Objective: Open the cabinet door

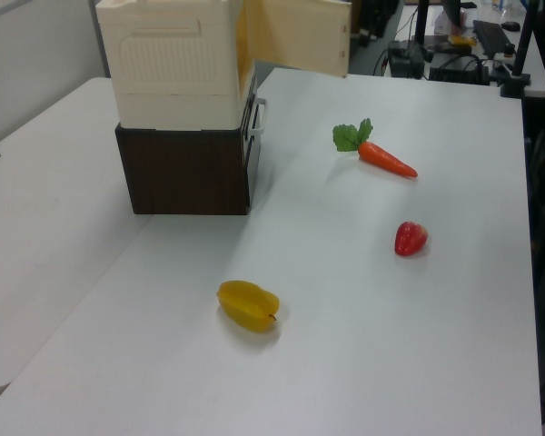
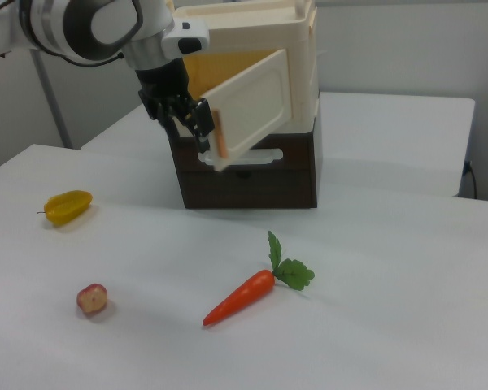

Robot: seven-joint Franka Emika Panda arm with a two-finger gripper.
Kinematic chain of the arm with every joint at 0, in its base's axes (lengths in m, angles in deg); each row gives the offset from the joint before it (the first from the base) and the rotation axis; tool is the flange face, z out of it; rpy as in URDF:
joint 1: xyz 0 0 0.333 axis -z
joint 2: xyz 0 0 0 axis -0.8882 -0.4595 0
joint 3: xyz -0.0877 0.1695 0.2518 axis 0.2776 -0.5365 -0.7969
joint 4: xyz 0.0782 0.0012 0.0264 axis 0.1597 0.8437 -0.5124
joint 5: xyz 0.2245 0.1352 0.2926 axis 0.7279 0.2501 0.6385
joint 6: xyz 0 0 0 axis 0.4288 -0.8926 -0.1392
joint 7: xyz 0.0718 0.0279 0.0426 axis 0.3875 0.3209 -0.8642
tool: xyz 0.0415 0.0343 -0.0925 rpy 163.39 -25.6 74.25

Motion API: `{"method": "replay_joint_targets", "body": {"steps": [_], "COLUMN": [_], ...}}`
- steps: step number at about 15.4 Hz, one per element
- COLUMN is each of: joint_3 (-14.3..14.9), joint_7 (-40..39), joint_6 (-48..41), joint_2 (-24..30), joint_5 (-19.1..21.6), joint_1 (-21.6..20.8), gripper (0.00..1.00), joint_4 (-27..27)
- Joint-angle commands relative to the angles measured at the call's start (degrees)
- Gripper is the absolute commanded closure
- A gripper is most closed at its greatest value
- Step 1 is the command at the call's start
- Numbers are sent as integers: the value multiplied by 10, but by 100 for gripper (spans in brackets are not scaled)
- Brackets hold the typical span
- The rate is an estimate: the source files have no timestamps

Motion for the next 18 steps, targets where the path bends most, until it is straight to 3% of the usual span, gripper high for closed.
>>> {"method": "replay_joint_targets", "body": {"steps": [1, 6, 18], "joint_3": [-2, -2, 3], "joint_7": [0, 3, -15], "joint_6": [-33, -80, -77], "joint_2": [34, 36, 24], "joint_5": [-9, -9, -9], "joint_1": [12, 11, 10], "gripper": [0, 0, 0], "joint_4": [35, 29, 28]}}
